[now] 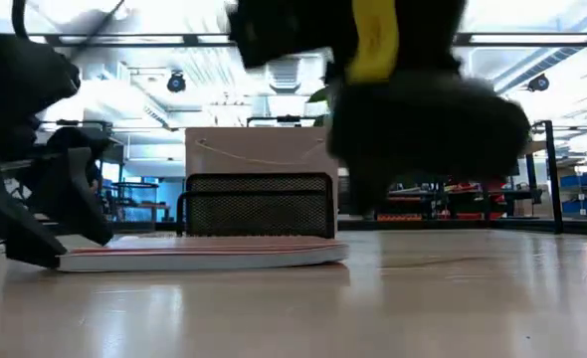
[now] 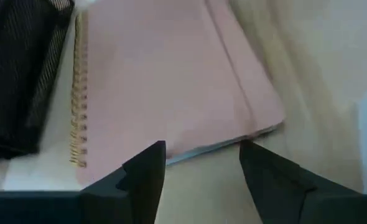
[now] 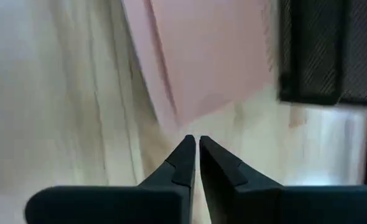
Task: Stock shelves
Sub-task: Put the pink notebook into the black mesh bookshelf
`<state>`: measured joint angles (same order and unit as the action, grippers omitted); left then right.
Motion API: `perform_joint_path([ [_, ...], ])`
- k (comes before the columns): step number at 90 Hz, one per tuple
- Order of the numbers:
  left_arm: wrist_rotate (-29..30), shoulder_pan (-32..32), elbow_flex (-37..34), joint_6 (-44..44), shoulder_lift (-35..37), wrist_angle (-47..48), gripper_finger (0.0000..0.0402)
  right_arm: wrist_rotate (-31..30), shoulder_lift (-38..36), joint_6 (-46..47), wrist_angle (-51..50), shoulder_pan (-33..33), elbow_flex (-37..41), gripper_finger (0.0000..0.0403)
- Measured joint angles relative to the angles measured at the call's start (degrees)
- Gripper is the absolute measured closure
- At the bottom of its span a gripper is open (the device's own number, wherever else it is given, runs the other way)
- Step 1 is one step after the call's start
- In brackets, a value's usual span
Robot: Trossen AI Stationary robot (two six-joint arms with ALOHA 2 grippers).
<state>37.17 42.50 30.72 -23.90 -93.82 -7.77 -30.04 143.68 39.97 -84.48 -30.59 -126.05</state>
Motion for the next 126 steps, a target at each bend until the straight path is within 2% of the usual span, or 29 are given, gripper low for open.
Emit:
perform_joint_path([
  [15, 0.1, -0.6, 0.1, -0.3, -4.8, -4.3, 0.0235, -1.7, 0.0, 7.0, 1.6, 0.1, 7.3, 0.0308],
  [27, 0.2, -0.7, 0.1, -0.9, -6.5, -6.3, 0.0251, -2.8, -0.6, 7.2, 6.0, 0.1, 11.1, 0.0256],
  [35, 0.3, -0.7, 0.1, -1.2, -6.9, -7.3, 0.0260, -3.1, -0.7, 5.2, 10.1, 0.1, 12.4, 0.0236],
  [46, 0.0, -0.8, 0.0, -0.9, -6.6, -7.9, 0.0272, -4.4, -0.6, 3.5, 13.2, 0.1, 12.1, 0.0230],
  [60, -0.1, -0.8, 0.0, -0.7, -6.4, -7.9, 0.0282, -9.0, -0.4, 2.6, 14.6, -0.3, 10.9, 0.0238],
  [79, -0.2, -0.8, 0.0, -0.6, -6.4, -7.8, 0.0290, -9.2, -0.3, -1.3, 15.2, 0.1, 10.1, 0.0217],
  [91, -1.5, -0.8, -0.1, 0.5, -5.6, -7.6, 0.0292, -9.1, -0.4, 1.2, 12.0, 0.1, 9.9, 0.0200],
  [101, -2.8, -0.8, -0.1, 1.7, -2.4, -6.5, 0.0291, -9.1, -0.8, 4.0, 7.8, -0.4, 10.1, 0.0190],
  [114, -5.2, -0.7, -0.5, 2.4, 4.8, 2.0, 0.0292, -7.6, -1.8, 4.0, 4.7, -0.7, 10.2, 0.0179],
  [126, -0.9, -0.7, -0.4, 0.8, 11.0, 9.6, 0.0300, -7.5, -1.9, 4.0, -0.1, -0.7, 10.3, 0.0174],
])
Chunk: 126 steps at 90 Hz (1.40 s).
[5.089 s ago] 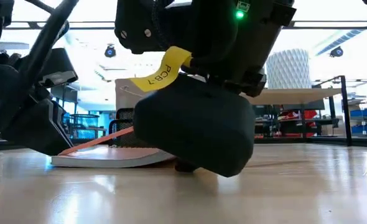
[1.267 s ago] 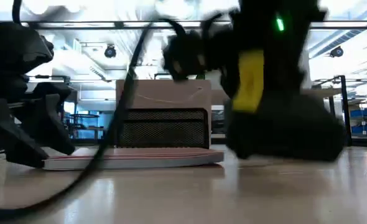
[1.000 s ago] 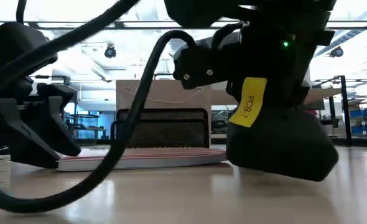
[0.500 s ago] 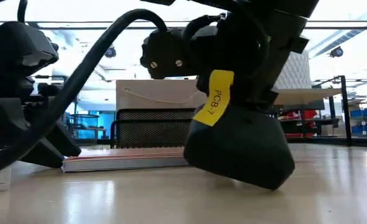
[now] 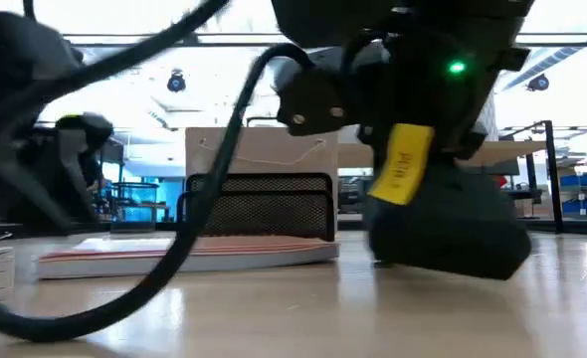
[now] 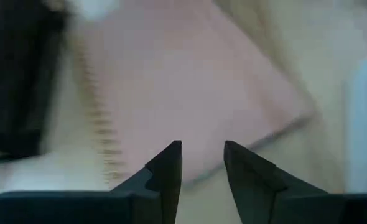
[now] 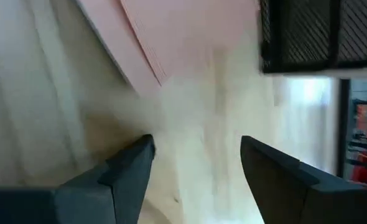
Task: Stock shelves
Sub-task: Put the pink notebook into the black mesh bookshelf
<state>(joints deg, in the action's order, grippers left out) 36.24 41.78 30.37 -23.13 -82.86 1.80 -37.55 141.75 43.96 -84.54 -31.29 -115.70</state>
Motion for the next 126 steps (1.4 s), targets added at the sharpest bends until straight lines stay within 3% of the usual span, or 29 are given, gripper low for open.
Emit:
perform_joint_path([
  [21, 4.9, -2.1, -1.3, -1.0, 2.1, 1.8, 0.0302, -4.1, -0.2, -3.2, 3.1, 1.5, 1.5, 0.0174],
  [42, 5.6, -6.5, -4.0, -7.1, -4.5, -0.6, 0.0314, -2.6, -0.7, -13.6, 14.5, 2.6, 4.1, 0.0188],
  [60, 6.1, -7.0, -4.2, -8.6, -11.0, -6.9, 0.0326, -2.4, -0.5, -15.0, 15.3, 2.4, 3.3, 0.0197],
  [74, 6.9, -7.1, -4.3, -8.0, -13.2, -11.3, 0.0334, -1.1, -0.5, -17.3, 15.7, 2.1, 1.6, 0.0194],
  [101, 6.2, -7.2, -4.3, -8.1, -13.3, -11.8, 0.0340, 6.3, -0.5, -18.9, 20.1, 1.9, -5.1, 0.0196],
  [126, 6.1, -7.2, -4.3, -8.2, -13.2, -11.8, 0.0341, 9.0, -0.5, -23.0, 22.0, 1.9, -8.2, 0.0186],
])
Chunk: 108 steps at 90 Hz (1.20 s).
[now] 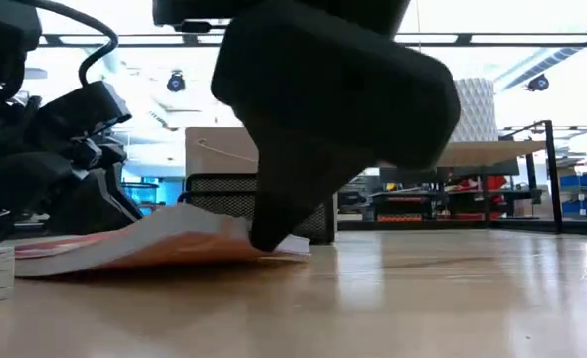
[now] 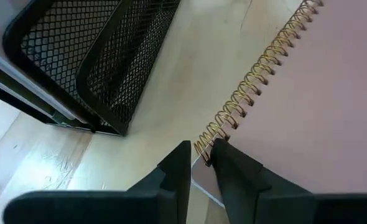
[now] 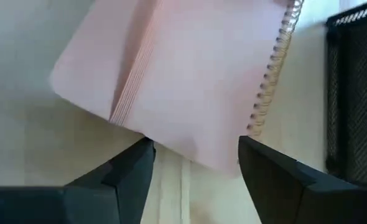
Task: Stock shelves
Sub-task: Put the pink notebook into the black mesh bookshelf
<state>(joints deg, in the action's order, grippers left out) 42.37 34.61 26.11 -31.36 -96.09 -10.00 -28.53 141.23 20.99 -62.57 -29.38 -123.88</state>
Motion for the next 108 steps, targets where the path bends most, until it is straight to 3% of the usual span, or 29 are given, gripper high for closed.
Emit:
perform_joint_path([
  [15, 0.1, 0.0, -0.1, 0.4, 0.0, 0.0, 0.0342, 5.9, 0.0, -1.5, 2.4, -0.6, -0.1, 0.0180],
  [33, 0.1, -0.2, -0.2, 0.4, 0.0, -0.3, 0.0343, 7.5, 1.3, -6.2, 5.2, -1.6, 0.7, 0.0182],
  [55, 0.2, -0.3, -0.3, 0.3, 0.0, -0.6, 0.0343, 3.5, 3.5, -16.6, 13.2, -2.1, 0.7, 0.0196],
  [108, 0.6, -0.3, -0.3, -0.7, -0.1, -1.0, 0.0343, -7.7, 4.1, -17.6, 14.1, -1.8, 0.6, 0.0194],
])
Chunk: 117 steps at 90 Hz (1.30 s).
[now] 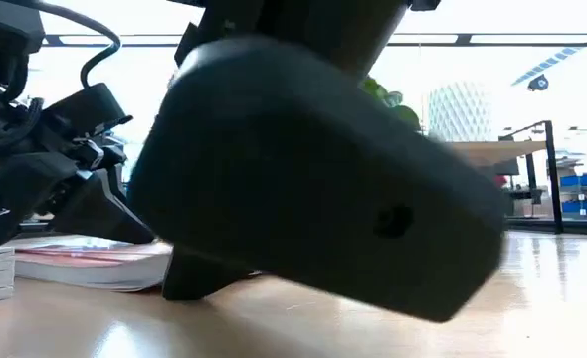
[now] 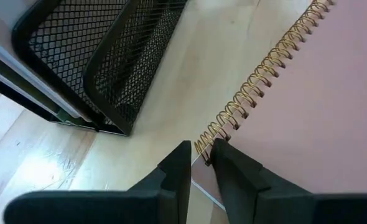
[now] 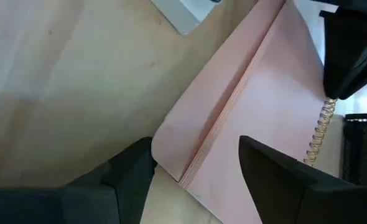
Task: Stock shelves
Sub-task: Put the pink notebook into the black mesh bookshelf
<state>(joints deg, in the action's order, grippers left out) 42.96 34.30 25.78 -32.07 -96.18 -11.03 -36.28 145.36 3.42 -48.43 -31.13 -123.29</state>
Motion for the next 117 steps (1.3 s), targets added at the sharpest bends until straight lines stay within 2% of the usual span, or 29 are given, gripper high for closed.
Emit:
perform_joint_path([
  [13, 0.0, 0.0, 0.0, 0.0, 0.0, 0.0, 0.0343, -5.3, 0.3, 0.0, -1.1, 0.7, -0.5, 0.0207],
  [24, 0.0, 0.0, 0.0, -0.1, 0.0, -0.1, 0.0343, -6.8, 0.3, 0.3, -1.0, 0.9, -0.6, 0.0217],
  [51, 0.0, 0.0, 0.0, -0.1, 0.0, -0.2, 0.0343, -1.5, 0.2, 6.2, -1.1, 2.5, 0.1, 0.0257],
  [61, 0.0, 0.0, 0.0, 0.0, 0.0, -0.2, 0.0343, 1.1, 0.1, 7.6, -1.2, 3.2, 0.1, 0.0289],
  [73, -0.8, 0.0, 0.0, 2.1, 1.2, 0.4, 0.0343, 2.0, 0.0, 8.9, -1.8, 3.5, 0.0, 0.0347],
  [80, -2.0, 0.1, 0.0, 2.6, 3.6, 2.5, 0.0343, 2.5, 0.0, 9.0, -3.9, 3.5, -1.1, 0.0384],
  [84, -3.0, 0.2, 0.1, 2.7, 5.6, 4.3, 0.0343, 3.3, 0.0, 9.5, -4.9, 3.6, -1.9, 0.0392],
  [102, -11.1, 0.2, -0.3, 2.9, 17.2, 16.9, 0.0343, 5.1, 0.0, 12.6, -11.4, 3.5, -8.2, 0.0388],
  [109, -12.0, 0.2, -0.3, 1.7, 21.6, 21.0, 0.0343, 5.3, -0.1, 12.5, -14.0, 3.4, -11.8, 0.0395],
  [117, -11.6, 0.2, -0.7, -0.4, 25.0, 24.3, 0.0343, 5.4, -2.7, 13.2, -15.7, 3.5, -10.9, 0.0396],
])
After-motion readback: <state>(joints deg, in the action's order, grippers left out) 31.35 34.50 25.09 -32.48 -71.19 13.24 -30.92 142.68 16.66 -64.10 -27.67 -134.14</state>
